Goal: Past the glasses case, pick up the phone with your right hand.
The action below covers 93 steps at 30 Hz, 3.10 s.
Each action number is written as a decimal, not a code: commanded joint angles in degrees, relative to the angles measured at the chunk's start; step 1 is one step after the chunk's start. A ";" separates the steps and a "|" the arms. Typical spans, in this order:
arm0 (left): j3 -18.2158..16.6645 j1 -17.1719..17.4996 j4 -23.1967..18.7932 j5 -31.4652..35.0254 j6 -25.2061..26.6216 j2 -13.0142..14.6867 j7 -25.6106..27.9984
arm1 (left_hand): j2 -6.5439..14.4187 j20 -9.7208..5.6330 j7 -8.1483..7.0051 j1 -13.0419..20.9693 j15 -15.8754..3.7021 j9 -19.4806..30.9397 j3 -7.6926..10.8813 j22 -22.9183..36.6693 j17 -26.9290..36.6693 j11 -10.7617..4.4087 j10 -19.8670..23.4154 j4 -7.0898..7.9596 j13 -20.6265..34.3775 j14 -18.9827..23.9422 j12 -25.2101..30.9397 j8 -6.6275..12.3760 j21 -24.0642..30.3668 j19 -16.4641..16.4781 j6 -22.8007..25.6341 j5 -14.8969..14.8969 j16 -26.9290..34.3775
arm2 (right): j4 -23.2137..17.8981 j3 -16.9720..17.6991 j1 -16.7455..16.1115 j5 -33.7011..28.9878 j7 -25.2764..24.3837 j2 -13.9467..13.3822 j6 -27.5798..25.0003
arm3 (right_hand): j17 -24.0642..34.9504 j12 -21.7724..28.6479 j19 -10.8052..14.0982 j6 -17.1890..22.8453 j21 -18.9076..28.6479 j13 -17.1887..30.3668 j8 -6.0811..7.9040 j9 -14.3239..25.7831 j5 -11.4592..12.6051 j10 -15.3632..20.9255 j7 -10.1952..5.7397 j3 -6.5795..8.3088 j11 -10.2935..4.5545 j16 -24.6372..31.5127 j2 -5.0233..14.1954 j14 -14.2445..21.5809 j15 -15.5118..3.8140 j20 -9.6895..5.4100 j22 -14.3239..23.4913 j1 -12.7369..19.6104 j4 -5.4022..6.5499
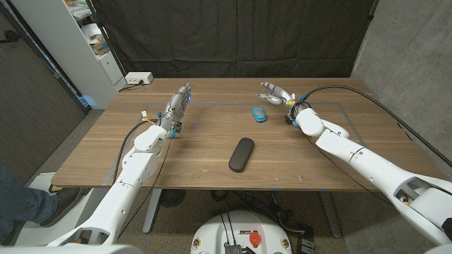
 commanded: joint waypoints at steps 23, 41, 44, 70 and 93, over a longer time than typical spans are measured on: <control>0.21 -1.22 1.42 0.02 -0.20 -0.37 0.10 | 0.23 0.44 0.14 0.53 0.31 0.26 -0.18 0.29 0.11 0.16 -0.14 -0.47 0.22 -0.08 -0.06 -0.15 -0.24 -0.54 0.27 -0.03 -0.18 | -3.99 -5.10 2.58 -12.21 2.00 -0.47 -11.94 | 0.07 -0.04 0.09 -0.05 -0.33 0.36 0.28 0.06 1.09 -0.71 -0.93 0.35 -0.43 -0.44 -1.38 0.02 -0.85 -0.63 0.16 2.61 -1.62; 0.23 -2.50 3.36 -0.12 -0.56 -0.84 -0.90 | 0.32 0.80 0.08 0.49 0.25 0.27 -0.25 0.30 0.12 0.10 -0.43 -0.57 0.23 -0.45 -0.18 -0.26 -0.37 -1.01 0.06 -0.06 -0.27 | -4.51 -6.80 3.28 -14.36 4.31 -0.13 -15.63 | 0.01 -0.12 -0.10 -0.46 -0.44 0.39 0.18 0.07 1.92 -1.08 -1.22 0.86 -0.28 -0.70 -2.03 -0.38 -0.65 -0.35 0.17 4.88 -2.51; 0.27 -2.80 3.87 -0.10 -0.60 -0.93 -1.08 | 0.33 0.82 0.10 0.49 0.28 0.27 -0.26 0.30 0.13 0.14 -0.47 -0.58 0.23 -0.53 -0.20 -0.25 -0.37 -1.04 0.07 -0.07 -0.29 | -4.55 -7.07 3.50 -14.81 4.56 -0.10 -16.08 | 0.01 -0.16 -0.21 -0.56 -0.47 0.40 0.15 0.08 2.02 -1.19 -1.24 0.92 -0.25 -0.71 -2.10 -0.41 -0.65 -0.23 0.17 5.14 -2.58; 0.16 -4.03 5.25 0.33 -0.83 -1.14 -1.66 | 0.44 1.00 0.05 0.52 0.40 0.27 -0.33 0.30 0.13 -0.01 -0.71 -0.78 0.24 -0.76 -0.27 -0.33 -0.35 -1.23 -0.18 -0.10 -0.28 | -6.91 -8.78 3.33 -17.59 6.93 -0.11 -21.35 | 0.03 -0.18 -0.38 -0.71 -0.50 0.42 0.15 0.10 2.63 -1.49 -1.21 1.26 -0.02 -0.73 -2.55 -0.42 -0.42 0.05 0.19 6.68 -2.75; 0.01 -2.48 3.90 0.12 -0.44 -1.17 -1.42 | 0.54 1.39 0.02 0.69 0.44 0.28 -0.35 0.31 0.13 -0.02 -0.79 -1.04 0.25 -1.01 -0.28 -0.30 -0.36 -1.44 -0.18 -0.12 -0.29 | -8.73 -10.75 3.78 -20.62 10.54 -0.60 -25.99 | 0.12 -0.19 -1.23 -0.40 -0.69 0.45 0.28 0.14 3.22 -1.85 -1.26 1.50 0.47 -0.88 -2.97 -0.92 -0.31 1.04 0.22 7.92 -2.58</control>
